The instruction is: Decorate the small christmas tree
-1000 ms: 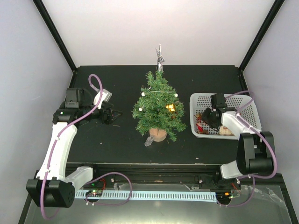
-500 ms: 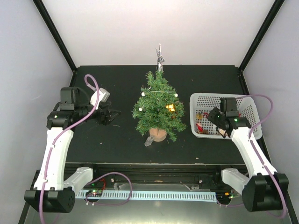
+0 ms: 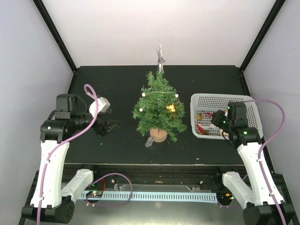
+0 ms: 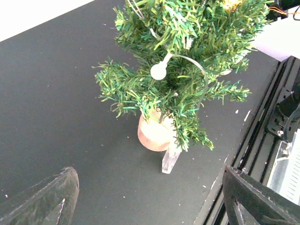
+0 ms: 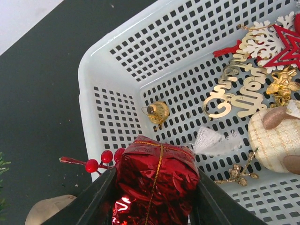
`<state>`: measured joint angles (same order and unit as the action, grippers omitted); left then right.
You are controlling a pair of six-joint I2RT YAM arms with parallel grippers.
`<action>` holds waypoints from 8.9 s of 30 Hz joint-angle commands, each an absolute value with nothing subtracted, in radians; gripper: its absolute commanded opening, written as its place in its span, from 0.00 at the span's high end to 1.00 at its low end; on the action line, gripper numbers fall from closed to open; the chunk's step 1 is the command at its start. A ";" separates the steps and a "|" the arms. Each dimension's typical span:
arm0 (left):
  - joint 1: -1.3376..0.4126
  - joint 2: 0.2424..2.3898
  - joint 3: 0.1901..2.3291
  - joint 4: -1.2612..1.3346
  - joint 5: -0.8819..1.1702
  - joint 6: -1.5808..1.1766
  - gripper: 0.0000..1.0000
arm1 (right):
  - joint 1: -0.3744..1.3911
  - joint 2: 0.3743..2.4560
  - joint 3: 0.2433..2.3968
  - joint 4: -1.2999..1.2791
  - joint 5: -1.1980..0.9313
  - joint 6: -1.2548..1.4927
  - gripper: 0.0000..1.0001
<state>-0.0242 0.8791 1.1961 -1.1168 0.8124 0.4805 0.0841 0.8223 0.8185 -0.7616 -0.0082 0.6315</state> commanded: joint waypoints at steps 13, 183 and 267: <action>-0.078 0.841 1.212 -1.163 0.818 0.475 0.16 | 0.089 0.767 0.821 -0.754 -0.082 0.578 0.57; -0.199 0.818 1.018 -0.926 0.510 0.376 0.17 | 0.534 1.595 0.643 0.346 -0.359 0.756 0.69; -0.195 0.714 0.967 -0.935 0.538 0.377 0.16 | 0.908 1.108 0.632 -0.486 0.092 0.671 0.68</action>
<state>-0.2024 0.7261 0.9718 -0.9485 0.5240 0.3820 0.9024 1.2015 0.5602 -0.3954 0.0395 0.6891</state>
